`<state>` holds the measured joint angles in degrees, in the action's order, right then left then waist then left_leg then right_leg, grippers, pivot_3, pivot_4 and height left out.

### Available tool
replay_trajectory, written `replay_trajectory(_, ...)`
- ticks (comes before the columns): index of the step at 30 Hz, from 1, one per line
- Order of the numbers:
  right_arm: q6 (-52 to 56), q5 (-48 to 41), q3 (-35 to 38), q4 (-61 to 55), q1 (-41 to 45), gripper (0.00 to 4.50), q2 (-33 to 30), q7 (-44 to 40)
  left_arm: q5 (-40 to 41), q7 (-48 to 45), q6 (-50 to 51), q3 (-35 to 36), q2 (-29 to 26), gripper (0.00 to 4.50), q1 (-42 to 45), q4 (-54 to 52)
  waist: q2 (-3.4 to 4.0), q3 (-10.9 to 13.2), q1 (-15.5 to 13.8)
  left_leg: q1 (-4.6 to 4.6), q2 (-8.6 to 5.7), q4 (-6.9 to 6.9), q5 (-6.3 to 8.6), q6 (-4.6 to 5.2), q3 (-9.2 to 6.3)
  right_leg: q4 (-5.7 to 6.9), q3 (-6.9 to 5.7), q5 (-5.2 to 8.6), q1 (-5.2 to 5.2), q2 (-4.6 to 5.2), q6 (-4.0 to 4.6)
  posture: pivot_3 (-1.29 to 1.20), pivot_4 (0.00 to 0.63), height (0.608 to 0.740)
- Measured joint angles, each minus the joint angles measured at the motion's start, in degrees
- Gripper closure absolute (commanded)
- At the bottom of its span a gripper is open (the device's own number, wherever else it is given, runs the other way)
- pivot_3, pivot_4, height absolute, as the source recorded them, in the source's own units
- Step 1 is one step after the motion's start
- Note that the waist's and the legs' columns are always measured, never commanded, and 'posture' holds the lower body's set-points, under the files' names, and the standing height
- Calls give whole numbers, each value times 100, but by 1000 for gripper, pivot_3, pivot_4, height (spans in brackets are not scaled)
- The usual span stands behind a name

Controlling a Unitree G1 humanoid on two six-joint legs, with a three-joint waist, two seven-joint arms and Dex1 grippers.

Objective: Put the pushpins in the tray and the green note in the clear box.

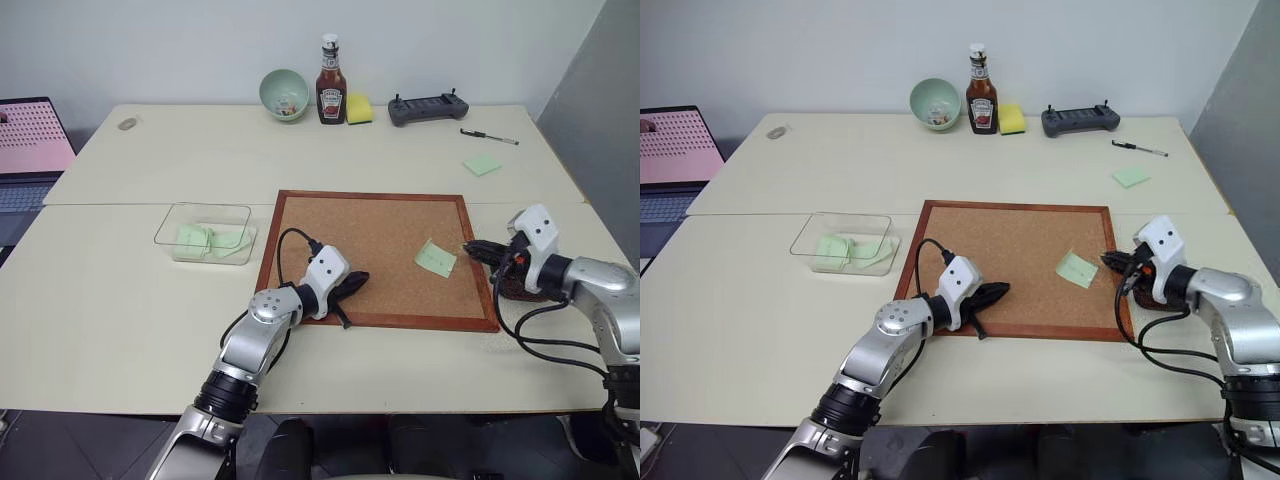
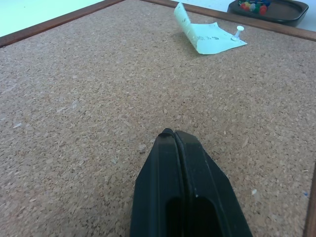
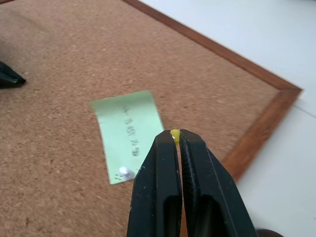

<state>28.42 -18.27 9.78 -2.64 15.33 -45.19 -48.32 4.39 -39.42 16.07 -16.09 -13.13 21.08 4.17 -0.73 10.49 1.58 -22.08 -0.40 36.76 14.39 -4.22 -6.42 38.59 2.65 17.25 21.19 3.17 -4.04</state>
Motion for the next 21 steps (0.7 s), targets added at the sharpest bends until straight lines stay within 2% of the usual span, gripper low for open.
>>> replay_trajectory(2, -23, 15, 266, 1, -375, 4473, -295, -57, 1, -13, -2, -10, -10, 4500, -14, -17, 1, 0, -3, -1, 0, -2, 1, 2, 1, -4, 1, 0, 0, 0, 0, 0, 150, 740)
replay_trajectory(7, -175, 191, 372, 39, -918, 4473, -666, -183, -14, -8, -6, 3, -21, 4500, -18, 12, 5, -3, 10, 7, 1, 1, 1, 2, 6, 0, 5, 1, -4, 0, -2, 0, 150, 740)
replay_trajectory(13, -322, 372, 403, 202, -1024, 4473, -841, -174, -22, -15, -22, 0, 1, 4500, -10, 33, 7, -4, 9, 8, 1, 2, 1, 2, 6, -1, 5, 1, -6, 0, -2, 0, 150, 740)
replay_trajectory(21, -465, 583, 342, 536, -984, 2871, -841, -135, -26, -14, -25, -13, 8, 4500, -2, 40, 7, -4, 8, 8, 0, 1, 1, 1, 6, -2, 5, 0, -7, 0, -2, 0, 150, 740)
